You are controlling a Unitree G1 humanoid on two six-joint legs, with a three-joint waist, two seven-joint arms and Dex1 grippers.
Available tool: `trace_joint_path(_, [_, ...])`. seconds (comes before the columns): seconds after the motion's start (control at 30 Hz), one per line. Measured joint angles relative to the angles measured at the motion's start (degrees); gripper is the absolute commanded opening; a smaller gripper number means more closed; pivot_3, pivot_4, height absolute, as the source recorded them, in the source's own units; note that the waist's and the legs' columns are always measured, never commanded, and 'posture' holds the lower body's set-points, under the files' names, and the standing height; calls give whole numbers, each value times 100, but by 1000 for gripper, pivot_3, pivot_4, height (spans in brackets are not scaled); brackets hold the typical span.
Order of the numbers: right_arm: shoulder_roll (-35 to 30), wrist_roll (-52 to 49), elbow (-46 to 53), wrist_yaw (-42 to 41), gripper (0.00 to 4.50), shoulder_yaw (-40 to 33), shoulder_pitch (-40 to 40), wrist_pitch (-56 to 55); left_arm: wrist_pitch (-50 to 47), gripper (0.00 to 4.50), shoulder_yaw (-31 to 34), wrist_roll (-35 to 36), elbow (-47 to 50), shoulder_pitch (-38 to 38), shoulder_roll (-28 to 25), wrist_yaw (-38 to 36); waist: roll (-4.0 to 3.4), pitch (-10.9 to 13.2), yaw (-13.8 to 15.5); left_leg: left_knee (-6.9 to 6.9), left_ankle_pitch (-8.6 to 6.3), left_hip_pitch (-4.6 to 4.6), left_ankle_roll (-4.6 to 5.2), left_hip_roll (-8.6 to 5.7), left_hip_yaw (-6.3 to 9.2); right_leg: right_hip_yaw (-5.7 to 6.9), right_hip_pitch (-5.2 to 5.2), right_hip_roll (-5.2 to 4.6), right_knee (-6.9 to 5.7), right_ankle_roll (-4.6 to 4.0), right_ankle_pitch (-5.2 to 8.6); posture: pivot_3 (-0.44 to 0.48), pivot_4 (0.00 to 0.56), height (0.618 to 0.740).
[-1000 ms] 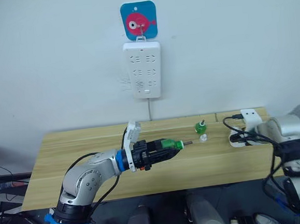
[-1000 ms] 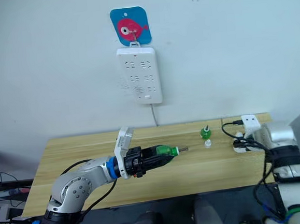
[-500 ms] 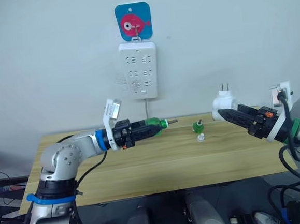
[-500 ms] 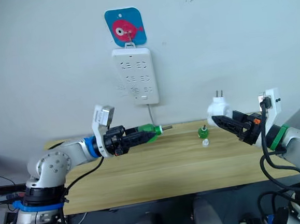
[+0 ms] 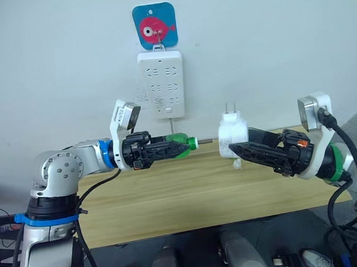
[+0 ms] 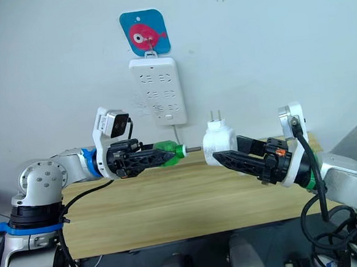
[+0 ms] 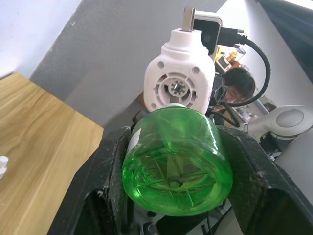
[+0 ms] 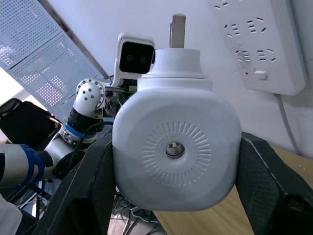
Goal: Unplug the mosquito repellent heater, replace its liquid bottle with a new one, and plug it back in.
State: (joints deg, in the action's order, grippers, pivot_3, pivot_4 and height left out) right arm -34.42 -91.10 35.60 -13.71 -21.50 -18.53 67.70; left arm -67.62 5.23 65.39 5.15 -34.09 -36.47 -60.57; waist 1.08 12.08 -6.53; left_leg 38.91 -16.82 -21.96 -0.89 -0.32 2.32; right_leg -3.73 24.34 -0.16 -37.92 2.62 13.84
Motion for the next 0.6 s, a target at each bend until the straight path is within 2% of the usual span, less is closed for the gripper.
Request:
trace_joint_path(0.23, [-413,-257,-13,58,2951,514,30,-543,-57,2373,-57,-16,143,-12,117,-7,1,0,13,1,0,-1,0,0,3,-1,0,0,1,-2,-1,-158,160,733])
trace_joint_path(0.6, [-837,-359,-11,87,2951,869,221,-1034,-66,2373,-89,-18,171,-14,188,-18,1,-1,15,2,0,-1,-1,0,2,-3,0,0,-2,-2,-1,-161,159,733])
